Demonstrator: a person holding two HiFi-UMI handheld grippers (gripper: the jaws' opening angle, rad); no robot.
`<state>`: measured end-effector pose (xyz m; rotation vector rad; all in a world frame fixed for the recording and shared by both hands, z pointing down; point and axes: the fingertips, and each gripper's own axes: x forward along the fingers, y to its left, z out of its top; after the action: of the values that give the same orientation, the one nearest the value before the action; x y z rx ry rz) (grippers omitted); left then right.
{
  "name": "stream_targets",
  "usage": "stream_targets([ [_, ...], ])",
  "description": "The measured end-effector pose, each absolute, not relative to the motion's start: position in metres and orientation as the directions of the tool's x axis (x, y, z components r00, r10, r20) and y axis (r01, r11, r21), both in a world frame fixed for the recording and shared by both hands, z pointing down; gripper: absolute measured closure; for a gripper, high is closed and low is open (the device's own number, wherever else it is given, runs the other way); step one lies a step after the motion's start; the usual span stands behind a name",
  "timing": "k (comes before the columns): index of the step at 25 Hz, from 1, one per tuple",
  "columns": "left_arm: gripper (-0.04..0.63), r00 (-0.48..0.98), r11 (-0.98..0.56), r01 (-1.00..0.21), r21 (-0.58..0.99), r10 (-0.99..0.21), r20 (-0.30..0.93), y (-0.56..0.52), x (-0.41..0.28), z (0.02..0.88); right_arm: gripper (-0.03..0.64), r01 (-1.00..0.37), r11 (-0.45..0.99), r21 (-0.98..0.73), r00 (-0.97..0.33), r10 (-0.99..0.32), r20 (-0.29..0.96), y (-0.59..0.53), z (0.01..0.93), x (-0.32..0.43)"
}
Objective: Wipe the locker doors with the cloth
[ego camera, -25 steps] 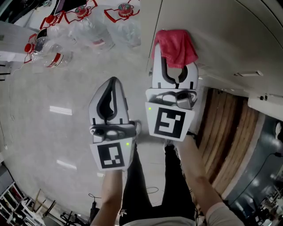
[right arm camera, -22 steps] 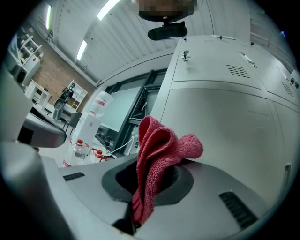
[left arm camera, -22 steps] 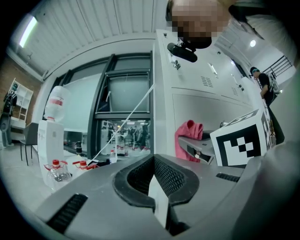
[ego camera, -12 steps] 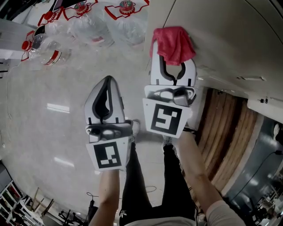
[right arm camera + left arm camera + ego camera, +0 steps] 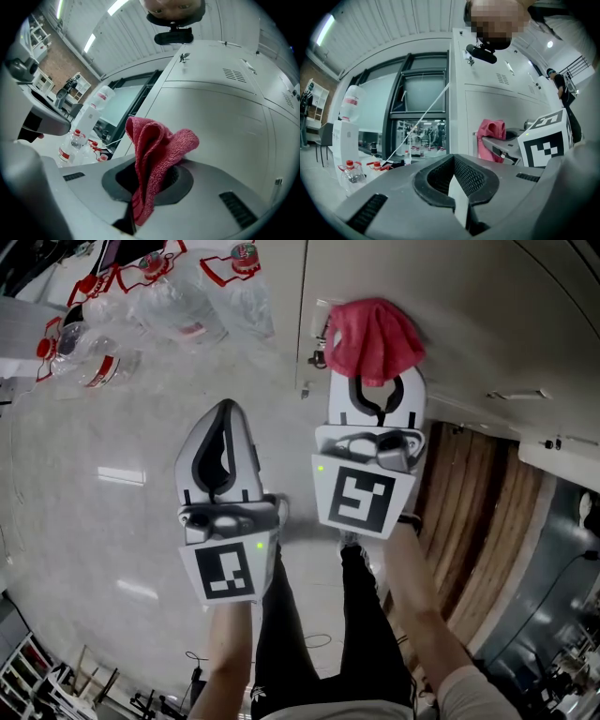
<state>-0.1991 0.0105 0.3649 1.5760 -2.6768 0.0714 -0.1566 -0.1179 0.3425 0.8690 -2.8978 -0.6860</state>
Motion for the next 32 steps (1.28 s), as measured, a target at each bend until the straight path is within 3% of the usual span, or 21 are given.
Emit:
stream_targets([
  [18,0.580,-0.396,0.396,-0.918,-0.019,-0.918,0.024,-0.045,-0.135,0.354,0.586,-0.566,0.671,0.479,-0.793,-0.602,-0.095,-0.167,0.341,-0.073],
  [32,0.578,-0.333,0.333,-0.943,-0.012,-0.942,0.036,-0.079,-0.090,0.360,0.586,-0.674,0.569,0.470,-0.676,-0.732,-0.083,-0.222,0.344,0.014],
])
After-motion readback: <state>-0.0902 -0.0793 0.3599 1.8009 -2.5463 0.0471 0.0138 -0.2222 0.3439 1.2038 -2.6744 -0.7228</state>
